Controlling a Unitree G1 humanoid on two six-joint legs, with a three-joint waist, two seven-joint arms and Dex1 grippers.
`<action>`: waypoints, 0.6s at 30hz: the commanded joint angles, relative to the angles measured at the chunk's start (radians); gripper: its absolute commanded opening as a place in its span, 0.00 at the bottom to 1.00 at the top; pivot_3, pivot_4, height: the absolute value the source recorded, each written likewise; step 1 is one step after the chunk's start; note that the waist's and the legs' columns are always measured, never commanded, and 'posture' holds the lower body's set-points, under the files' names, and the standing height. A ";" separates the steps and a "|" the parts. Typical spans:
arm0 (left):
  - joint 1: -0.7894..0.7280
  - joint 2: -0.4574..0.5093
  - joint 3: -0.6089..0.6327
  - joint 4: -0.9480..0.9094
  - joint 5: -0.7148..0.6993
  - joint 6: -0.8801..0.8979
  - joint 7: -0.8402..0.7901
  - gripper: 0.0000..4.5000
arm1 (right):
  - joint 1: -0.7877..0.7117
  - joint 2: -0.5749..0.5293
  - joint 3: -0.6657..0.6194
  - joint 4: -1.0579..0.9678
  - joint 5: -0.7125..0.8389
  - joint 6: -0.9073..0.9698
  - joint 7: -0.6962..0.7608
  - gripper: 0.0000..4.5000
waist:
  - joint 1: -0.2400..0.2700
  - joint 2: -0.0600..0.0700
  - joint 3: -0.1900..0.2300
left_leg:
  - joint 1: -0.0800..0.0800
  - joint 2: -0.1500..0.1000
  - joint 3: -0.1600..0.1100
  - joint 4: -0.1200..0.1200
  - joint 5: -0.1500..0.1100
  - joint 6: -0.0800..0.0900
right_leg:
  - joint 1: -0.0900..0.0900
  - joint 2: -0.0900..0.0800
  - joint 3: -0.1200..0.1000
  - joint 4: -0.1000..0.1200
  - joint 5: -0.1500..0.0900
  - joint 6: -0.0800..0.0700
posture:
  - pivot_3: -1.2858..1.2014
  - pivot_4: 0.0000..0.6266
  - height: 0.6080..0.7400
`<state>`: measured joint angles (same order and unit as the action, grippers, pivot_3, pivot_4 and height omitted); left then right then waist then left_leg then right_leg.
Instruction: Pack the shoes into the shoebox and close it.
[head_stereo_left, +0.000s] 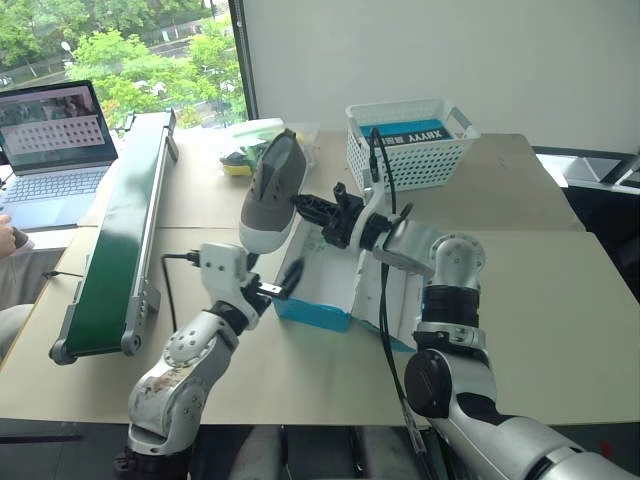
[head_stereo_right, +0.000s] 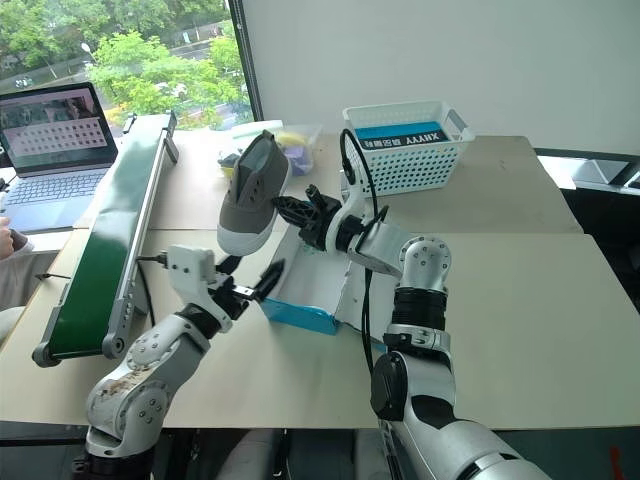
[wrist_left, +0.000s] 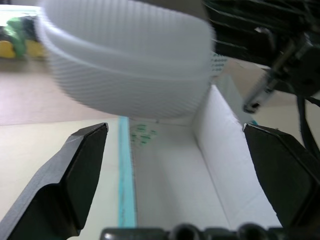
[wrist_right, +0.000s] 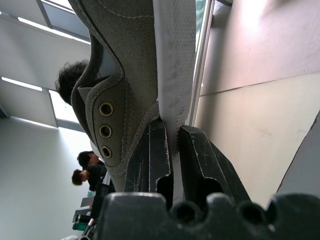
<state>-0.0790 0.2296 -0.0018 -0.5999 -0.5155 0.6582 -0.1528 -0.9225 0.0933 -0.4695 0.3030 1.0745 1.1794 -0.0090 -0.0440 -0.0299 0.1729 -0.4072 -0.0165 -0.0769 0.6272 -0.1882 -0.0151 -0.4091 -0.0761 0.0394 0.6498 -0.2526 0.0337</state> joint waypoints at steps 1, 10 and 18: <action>-0.004 0.005 0.008 -0.044 -0.012 -0.003 -0.014 0.99 | -0.033 0.065 -0.010 -0.025 0.055 -0.064 -0.016 0.00 | -0.001 0.000 0.000 | 0.000 0.000 0.000 0.000 0.000 0.000 | 0.000 0.000 0.000 0.000 0.000 0.000 | 0.52 0.24 0.98; 0.111 0.206 0.055 -0.127 0.026 -0.014 -0.135 0.99 | -0.091 -0.126 0.109 -0.068 -0.158 -0.089 -0.142 0.00 | -0.003 0.002 0.001 | 0.000 0.000 0.001 -0.001 0.000 0.000 | -0.001 0.000 0.001 0.000 0.000 0.000 | 0.52 0.24 0.98; 0.152 0.411 0.190 -0.090 0.015 -0.068 -0.312 0.99 | -0.123 -0.214 -0.017 -0.232 -0.161 0.380 -0.417 0.00 | 0.003 0.003 0.002 | -0.008 0.000 0.001 0.000 0.000 0.000 | -0.009 -0.001 0.001 0.000 0.000 0.000 | 0.52 0.24 0.98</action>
<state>0.0782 0.6213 0.1597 -0.6859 -0.4953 0.6199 -0.4253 -1.0050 -0.1194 -0.4328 0.1444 0.9093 1.4522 -0.3811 -0.0409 -0.0269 0.1748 -0.4162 -0.0165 -0.0758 0.6269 -0.1881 -0.0149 -0.4190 -0.0766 0.0406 0.6501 -0.2525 0.0337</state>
